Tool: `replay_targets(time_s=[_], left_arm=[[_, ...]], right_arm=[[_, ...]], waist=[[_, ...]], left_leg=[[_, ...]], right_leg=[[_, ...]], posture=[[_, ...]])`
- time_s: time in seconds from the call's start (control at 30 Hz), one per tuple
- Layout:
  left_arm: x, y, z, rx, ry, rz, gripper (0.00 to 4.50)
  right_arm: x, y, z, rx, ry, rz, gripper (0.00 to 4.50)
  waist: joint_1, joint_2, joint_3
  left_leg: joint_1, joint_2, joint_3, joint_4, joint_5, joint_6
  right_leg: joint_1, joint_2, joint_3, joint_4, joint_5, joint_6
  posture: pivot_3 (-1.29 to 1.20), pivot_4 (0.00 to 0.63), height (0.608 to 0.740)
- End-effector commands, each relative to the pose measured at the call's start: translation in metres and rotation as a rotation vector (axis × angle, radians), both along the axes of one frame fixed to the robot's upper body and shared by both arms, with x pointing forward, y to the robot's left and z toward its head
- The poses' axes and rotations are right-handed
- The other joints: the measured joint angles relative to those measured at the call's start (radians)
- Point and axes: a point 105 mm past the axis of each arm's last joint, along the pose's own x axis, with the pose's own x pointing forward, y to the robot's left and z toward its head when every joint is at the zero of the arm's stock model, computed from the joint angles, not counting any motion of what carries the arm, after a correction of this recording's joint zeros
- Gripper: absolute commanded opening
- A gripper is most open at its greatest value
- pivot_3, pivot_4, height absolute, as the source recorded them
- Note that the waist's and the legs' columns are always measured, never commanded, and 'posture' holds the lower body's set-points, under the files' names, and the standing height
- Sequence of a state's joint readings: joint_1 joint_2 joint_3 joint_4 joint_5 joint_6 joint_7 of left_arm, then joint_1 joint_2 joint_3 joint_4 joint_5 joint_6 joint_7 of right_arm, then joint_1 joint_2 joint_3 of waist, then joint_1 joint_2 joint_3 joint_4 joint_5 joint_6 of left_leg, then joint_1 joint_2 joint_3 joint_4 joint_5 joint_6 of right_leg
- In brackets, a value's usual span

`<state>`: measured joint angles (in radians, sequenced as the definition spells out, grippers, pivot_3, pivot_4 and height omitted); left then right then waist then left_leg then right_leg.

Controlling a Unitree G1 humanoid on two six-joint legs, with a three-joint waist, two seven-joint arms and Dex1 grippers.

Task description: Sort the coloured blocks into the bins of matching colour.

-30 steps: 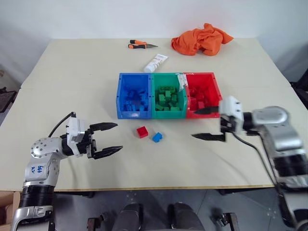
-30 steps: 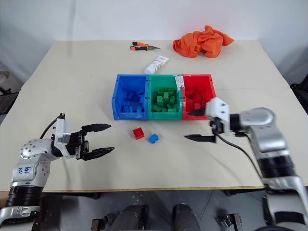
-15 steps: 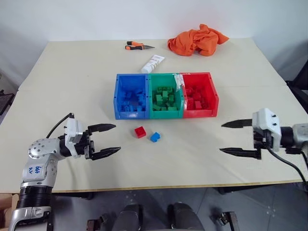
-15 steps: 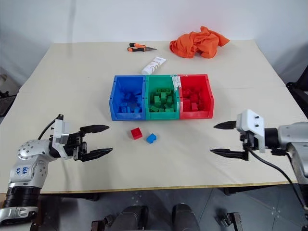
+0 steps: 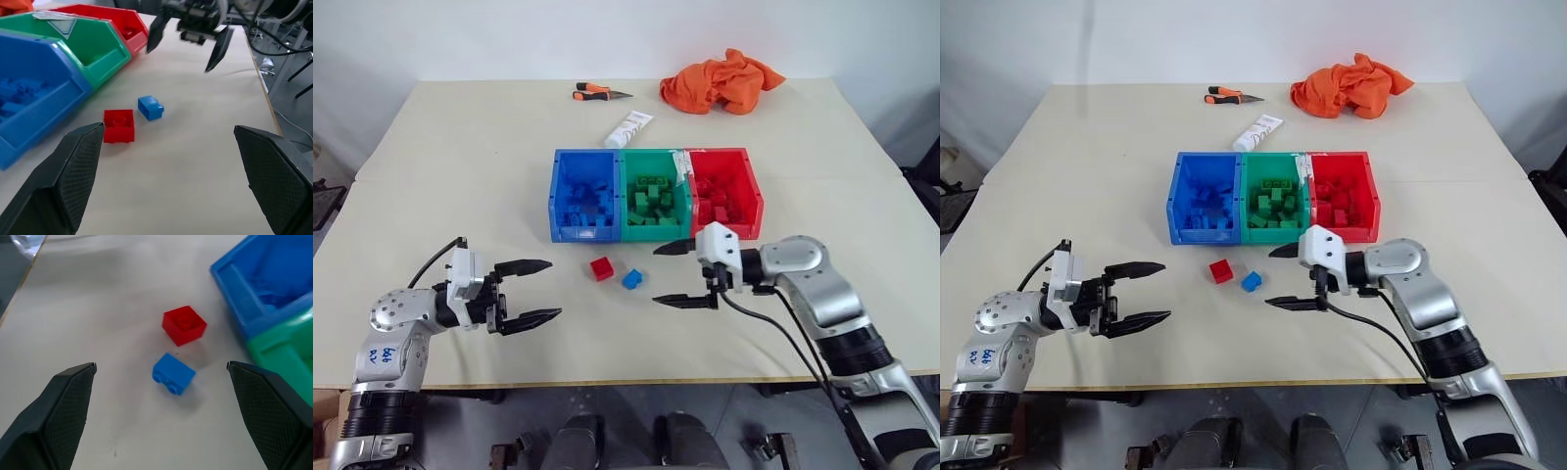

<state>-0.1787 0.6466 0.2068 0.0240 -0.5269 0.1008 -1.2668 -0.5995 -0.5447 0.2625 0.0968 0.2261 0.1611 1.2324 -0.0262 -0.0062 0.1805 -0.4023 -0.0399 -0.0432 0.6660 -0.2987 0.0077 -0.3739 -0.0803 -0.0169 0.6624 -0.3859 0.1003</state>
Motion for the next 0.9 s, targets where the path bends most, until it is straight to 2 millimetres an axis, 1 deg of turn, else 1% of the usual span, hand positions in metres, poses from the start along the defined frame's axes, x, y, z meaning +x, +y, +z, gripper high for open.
replay_targets(time_s=[0.03, 0.17, 0.37, 0.4, 0.47, 0.53, 0.7, 0.73, 0.77, 0.9], left_arm=[[-0.007, 0.002, 0.01, -0.011, -0.041, 0.007, 4.5], [-0.01, 0.001, 0.011, -0.013, -0.04, 0.013, 4.5], [-0.012, 0.002, 0.012, -0.013, -0.044, 0.028, 4.5], [-0.012, 0.003, 0.012, -0.011, -0.045, 0.03, 4.5], [-0.011, 0.002, 0.012, -0.013, -0.047, 0.031, 4.5], [-0.011, 0.001, 0.012, -0.017, -0.05, 0.034, 4.5], [-0.009, 0.001, 0.011, -0.019, -0.053, 0.039, 4.5], [-0.009, 0.001, 0.011, -0.02, -0.053, 0.039, 4.5], [-0.008, 0.001, 0.011, -0.02, -0.054, 0.04, 4.5], [-0.006, 0.001, 0.012, -0.023, -0.059, 0.045, 4.5]], right_arm=[[0.006, 0.011, -0.004, -0.007, -0.027, 0.039, 4.47], [0.019, 0.027, -0.011, 0.002, -0.017, 0.044, 4.47], [0.037, 0.038, -0.021, -0.014, 0.014, 0.026, 4.47], [0.037, 0.039, -0.022, -0.011, 0.032, 0.036, 4.47], [0.034, 0.038, -0.027, -0.024, 0.118, 0.05, 4.1], [0.036, 0.038, -0.029, -0.042, 0.135, 0.042, 3.59], [0.038, 0.037, -0.024, -0.037, 0.085, 0.029, 1.77], [0.038, 0.037, -0.021, -0.029, 0.069, 0.029, 1.62], [0.039, 0.037, -0.018, -0.021, 0.053, 0.027, 1.62], [0.042, 0.046, 0.014, 0.077, -0.027, 0.006, 1.62]], waist=[[-0.001, 0.0, 0.0], [-0.006, 0.0, 0.0], [-0.005, 0.0, 0.0], [-0.005, 0.0, 0.0], [-0.004, 0.0, 0.0], [-0.004, 0.0, 0.0], [-0.005, 0.0, 0.0], [-0.005, 0.0, 0.0], [-0.005, 0.0, 0.0], [-0.006, 0.0, 0.0]], left_leg=[[0.0, 0.0, 0.0, 0.0, 0.0, 0.0], [0.0, 0.0, 0.0, 0.0, 0.0, -0.001], [0.0, 0.0, 0.0, 0.0, 0.001, -0.001], [0.0, 0.0, 0.0, 0.0, 0.001, -0.001], [0.0, 0.0, 0.0, 0.0, 0.001, -0.001], [0.0, 0.0, -0.001, 0.0, 0.001, -0.001], [0.0, 0.0, -0.001, 0.0, 0.001, -0.002], [0.0, 0.0, -0.001, 0.0, 0.001, -0.002], [0.0, 0.0, -0.001, 0.0, 0.001, -0.002], [0.0, 0.0, -0.001, 0.0, 0.001, -0.002]], right_leg=[[0.0, 0.0, 0.0, 0.0, 0.0, 0.0], [-0.001, 0.001, 0.0, 0.001, 0.0, 0.0], [-0.001, 0.001, 0.0, 0.001, 0.0, 0.0], [-0.001, 0.001, 0.0, 0.001, 0.0, 0.0], [-0.001, 0.001, -0.001, 0.001, 0.0, 0.0], [-0.001, 0.0, -0.001, 0.002, 0.0, 0.0], [-0.001, 0.001, -0.001, 0.002, 0.0, 0.0], [-0.001, 0.001, -0.001, 0.002, 0.0, 0.0], [-0.001, 0.001, -0.001, 0.002, 0.0, 0.0], [-0.002, 0.001, -0.001, 0.002, 0.0, 0.0]], posture=[[0.0, 0.15, 0.74], [0.0, 0.15, 0.74], [0.0, 0.15, 0.74], [0.0, 0.15, 0.74], [0.0, 0.15, 0.74], [0.0, 0.15, 0.74], [0.0, 0.15, 0.74], [0.0, 0.15, 0.74], [0.0, 0.15, 0.74], [0.0, 0.15, 0.74]])
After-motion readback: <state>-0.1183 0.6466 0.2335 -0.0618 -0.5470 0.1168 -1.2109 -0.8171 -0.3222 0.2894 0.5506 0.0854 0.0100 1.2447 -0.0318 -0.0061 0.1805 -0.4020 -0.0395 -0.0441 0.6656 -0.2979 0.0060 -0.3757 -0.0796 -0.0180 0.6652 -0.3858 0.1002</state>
